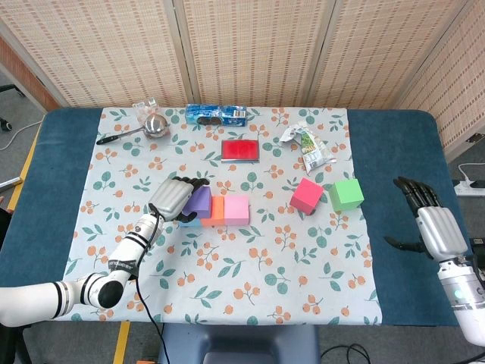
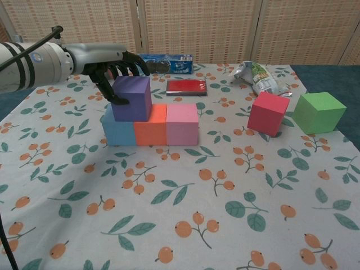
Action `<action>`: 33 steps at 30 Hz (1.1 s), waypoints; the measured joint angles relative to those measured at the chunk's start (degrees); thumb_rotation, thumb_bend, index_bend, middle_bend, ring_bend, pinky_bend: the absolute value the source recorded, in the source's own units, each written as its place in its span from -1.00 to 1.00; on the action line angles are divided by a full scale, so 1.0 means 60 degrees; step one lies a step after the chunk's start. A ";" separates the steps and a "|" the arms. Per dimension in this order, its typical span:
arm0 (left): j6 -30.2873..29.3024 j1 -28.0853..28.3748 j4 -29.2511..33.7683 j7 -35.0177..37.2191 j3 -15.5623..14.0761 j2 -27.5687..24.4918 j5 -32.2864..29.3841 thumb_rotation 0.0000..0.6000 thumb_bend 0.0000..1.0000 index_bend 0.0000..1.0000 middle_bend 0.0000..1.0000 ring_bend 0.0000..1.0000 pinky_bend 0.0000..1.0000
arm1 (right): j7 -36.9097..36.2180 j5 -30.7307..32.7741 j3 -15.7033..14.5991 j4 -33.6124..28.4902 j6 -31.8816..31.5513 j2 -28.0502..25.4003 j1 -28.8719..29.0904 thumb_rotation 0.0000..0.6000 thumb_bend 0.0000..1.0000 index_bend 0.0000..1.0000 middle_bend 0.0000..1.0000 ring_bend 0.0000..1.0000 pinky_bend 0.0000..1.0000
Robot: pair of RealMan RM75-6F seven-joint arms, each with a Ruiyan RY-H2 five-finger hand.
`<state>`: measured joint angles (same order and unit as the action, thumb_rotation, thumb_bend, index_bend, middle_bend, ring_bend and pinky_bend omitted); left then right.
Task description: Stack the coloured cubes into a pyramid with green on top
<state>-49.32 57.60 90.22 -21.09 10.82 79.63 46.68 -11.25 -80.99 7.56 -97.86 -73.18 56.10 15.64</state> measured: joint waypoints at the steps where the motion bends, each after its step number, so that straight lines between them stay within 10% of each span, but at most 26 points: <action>1: -0.0010 0.0000 0.0001 -0.0009 0.0004 0.0005 -0.0013 1.00 -0.37 -0.58 -0.42 -0.46 -0.44 | -0.0004 -0.0005 -0.0001 -0.0001 -0.0003 -0.0001 -0.0003 1.00 -0.96 -1.00 -0.95 -1.00 -1.00; 33: -0.0035 -0.0019 -0.0007 -0.0047 0.0019 0.0071 -0.0040 1.00 -0.35 -0.63 -0.56 -0.60 -0.44 | -0.0046 0.0004 0.0009 -0.0011 -0.0023 -0.0026 -0.0058 1.00 -0.96 -1.00 -0.95 -1.00 -1.00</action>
<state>-49.53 57.49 90.18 -21.36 10.94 80.06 46.44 -11.52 -80.97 7.61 -97.92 -73.32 55.94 15.29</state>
